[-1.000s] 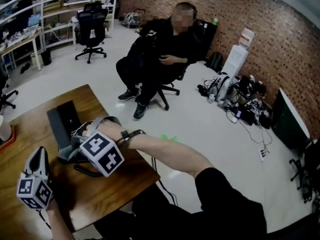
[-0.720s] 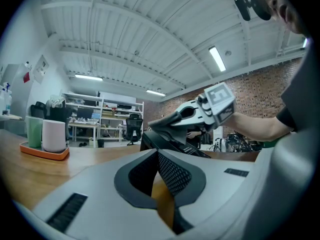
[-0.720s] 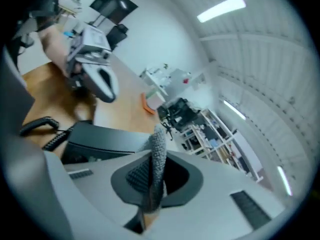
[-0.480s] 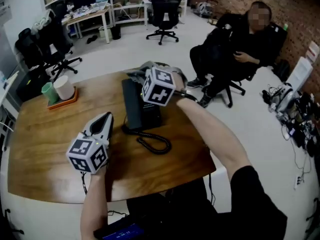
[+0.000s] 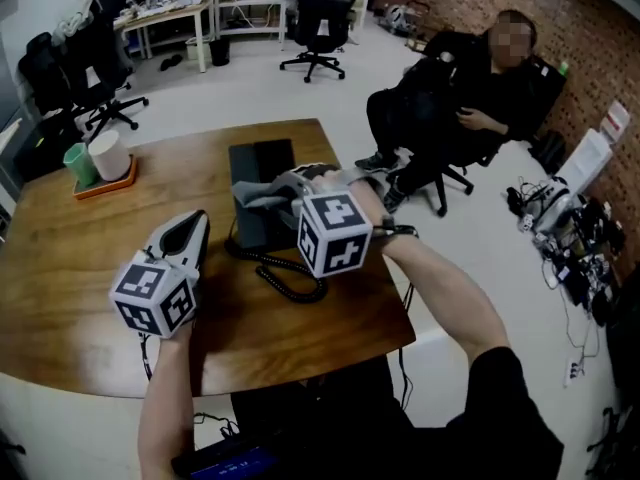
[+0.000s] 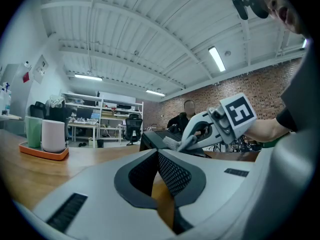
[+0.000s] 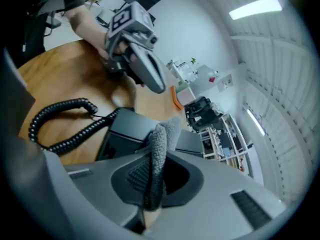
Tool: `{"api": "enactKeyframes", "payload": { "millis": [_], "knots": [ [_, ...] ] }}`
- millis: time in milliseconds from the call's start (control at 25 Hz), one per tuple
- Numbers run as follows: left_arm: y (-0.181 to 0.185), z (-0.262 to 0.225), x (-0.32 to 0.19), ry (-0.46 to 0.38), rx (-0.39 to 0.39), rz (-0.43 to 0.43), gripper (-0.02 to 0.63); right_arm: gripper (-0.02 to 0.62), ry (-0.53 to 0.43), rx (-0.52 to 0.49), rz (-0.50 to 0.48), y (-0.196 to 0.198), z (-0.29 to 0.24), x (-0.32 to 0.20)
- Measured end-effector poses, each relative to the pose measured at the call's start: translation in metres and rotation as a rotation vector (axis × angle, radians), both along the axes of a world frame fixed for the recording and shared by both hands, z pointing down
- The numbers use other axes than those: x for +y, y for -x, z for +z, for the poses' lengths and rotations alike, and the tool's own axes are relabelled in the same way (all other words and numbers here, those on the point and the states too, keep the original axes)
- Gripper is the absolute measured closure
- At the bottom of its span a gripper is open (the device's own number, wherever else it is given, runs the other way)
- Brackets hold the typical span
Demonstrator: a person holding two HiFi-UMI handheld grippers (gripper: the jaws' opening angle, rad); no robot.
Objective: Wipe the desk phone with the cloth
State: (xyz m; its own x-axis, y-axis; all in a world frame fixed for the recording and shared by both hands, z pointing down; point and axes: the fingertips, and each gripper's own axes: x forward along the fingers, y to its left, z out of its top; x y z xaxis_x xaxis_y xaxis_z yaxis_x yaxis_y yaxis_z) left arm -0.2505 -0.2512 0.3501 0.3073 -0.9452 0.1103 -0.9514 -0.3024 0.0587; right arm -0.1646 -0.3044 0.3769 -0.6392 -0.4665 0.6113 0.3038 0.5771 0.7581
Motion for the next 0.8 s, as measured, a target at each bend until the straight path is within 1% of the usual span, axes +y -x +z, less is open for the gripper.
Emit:
{"api": "enactKeyframes", "payload": {
  "millis": [160, 240, 280, 320, 360, 400, 480, 560, 600, 680, 720, 800],
  "knots": [
    [-0.003, -0.002, 0.005, 0.005, -0.003, -0.01, 0.615, 0.572, -0.012, 0.125, -0.112, -0.021, 0.018, 0.044],
    [-0.004, -0.002, 0.005, 0.005, -0.001, -0.012, 0.615, 0.572, 0.016, 0.199, -0.16, -0.034, 0.027, 0.058],
    [-0.005, -0.002, 0.004, 0.005, -0.001, -0.011, 0.615, 0.571, 0.038, 0.221, -0.177, -0.039, 0.028, 0.061],
    [-0.006, -0.002, 0.003, 0.005, -0.001, -0.009, 0.615, 0.571, 0.06, 0.214, -0.183, -0.042, 0.024, 0.06],
    [-0.007, -0.003, 0.003, 0.004, -0.002, -0.007, 0.615, 0.569, 0.079, 0.171, -0.171, -0.04, 0.015, 0.054],
    [-0.007, -0.003, 0.002, 0.005, -0.004, -0.005, 0.615, 0.569, 0.097, 0.097, -0.14, -0.035, 0.001, 0.041],
    [-0.006, -0.002, 0.002, 0.008, -0.005, -0.003, 0.615, 0.569, 0.114, -0.08, -0.03, -0.022, -0.028, 0.003],
    [-0.003, 0.0, 0.003, 0.012, -0.005, -0.003, 0.615, 0.569, 0.088, -0.21, 0.1, -0.011, -0.048, -0.04],
    [-0.002, 0.002, 0.004, 0.014, -0.004, -0.004, 0.615, 0.569, 0.074, -0.254, 0.155, -0.006, -0.054, -0.059],
    [-0.001, 0.003, 0.004, 0.014, -0.001, -0.006, 0.615, 0.569, 0.063, -0.309, 0.242, 0.002, -0.059, -0.089],
    [-0.002, 0.002, 0.004, 0.012, 0.0, -0.007, 0.615, 0.569, 0.057, -0.32, 0.272, 0.006, -0.059, -0.102],
    [-0.003, 0.0, 0.002, 0.009, 0.003, -0.007, 0.615, 0.569, 0.047, -0.316, 0.302, 0.011, -0.057, -0.12]
  ]
}}
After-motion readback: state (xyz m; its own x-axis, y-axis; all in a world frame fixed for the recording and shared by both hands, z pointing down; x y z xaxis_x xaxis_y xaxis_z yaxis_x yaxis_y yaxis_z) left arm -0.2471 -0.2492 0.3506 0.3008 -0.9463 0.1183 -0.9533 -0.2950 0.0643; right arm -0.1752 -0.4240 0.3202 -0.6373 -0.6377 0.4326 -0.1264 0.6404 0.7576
